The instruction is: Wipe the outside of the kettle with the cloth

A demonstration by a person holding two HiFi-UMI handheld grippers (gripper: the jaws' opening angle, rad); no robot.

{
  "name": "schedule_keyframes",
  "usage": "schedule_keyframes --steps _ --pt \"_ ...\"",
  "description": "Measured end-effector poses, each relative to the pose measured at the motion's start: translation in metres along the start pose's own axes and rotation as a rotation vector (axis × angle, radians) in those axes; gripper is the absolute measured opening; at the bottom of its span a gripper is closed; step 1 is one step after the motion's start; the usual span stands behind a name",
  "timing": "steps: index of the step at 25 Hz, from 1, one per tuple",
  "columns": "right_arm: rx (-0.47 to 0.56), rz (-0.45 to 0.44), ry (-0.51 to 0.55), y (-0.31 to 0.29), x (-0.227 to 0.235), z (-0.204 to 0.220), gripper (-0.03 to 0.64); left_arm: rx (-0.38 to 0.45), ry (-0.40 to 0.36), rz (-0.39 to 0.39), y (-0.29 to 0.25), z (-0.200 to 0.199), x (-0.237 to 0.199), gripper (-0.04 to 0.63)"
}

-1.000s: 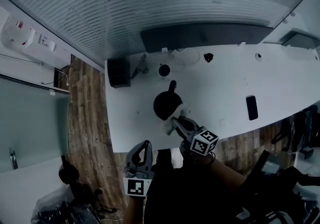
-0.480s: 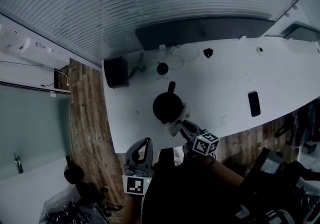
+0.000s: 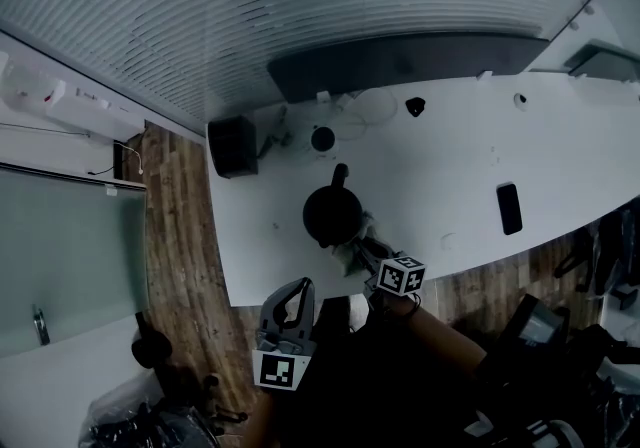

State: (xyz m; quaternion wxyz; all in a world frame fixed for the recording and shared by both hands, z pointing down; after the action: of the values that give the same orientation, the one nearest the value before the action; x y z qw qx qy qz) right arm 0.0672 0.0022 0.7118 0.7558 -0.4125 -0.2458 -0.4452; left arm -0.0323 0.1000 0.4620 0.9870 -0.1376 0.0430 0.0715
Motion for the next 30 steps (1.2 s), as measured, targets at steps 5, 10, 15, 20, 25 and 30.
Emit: schedule_keyframes --steps 5,10,15,20,25,30 --pt "-0.016 -0.079 -0.018 0.021 -0.008 -0.011 0.031 0.015 0.001 0.005 -0.002 -0.008 0.005 0.006" --pt "0.086 -0.273 0.079 0.075 -0.059 -0.074 0.031 0.043 -0.015 -0.005 -0.001 -0.013 0.002 0.006" --pt "0.133 -0.434 0.108 0.062 -0.096 -0.121 0.031 0.056 -0.004 -0.014 -0.006 -0.010 0.003 0.006" --pt "0.113 -0.452 0.119 0.039 -0.093 -0.125 0.031 0.039 -0.009 -0.014 -0.006 -0.008 0.010 0.006" --pt "0.087 -0.403 0.077 0.036 -0.069 -0.113 0.031 0.033 -0.010 -0.027 -0.010 -0.007 0.010 0.006" --pt "0.094 -0.354 0.015 0.031 -0.037 -0.096 0.031 0.017 -0.005 -0.042 -0.012 -0.004 0.010 0.006"
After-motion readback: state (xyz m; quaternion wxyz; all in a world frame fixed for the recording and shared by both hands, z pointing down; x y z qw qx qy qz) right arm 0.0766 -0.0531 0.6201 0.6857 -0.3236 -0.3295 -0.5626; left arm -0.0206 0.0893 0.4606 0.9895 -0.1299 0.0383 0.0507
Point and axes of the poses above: the fingertips, and each gripper's own axes: y backward along the fingers, x to its right, z out of its underside, the point moved 4 cm from there along y, backward along the fingers, and after that the axes turned 6 degrees about y, right-handed, at the moved point
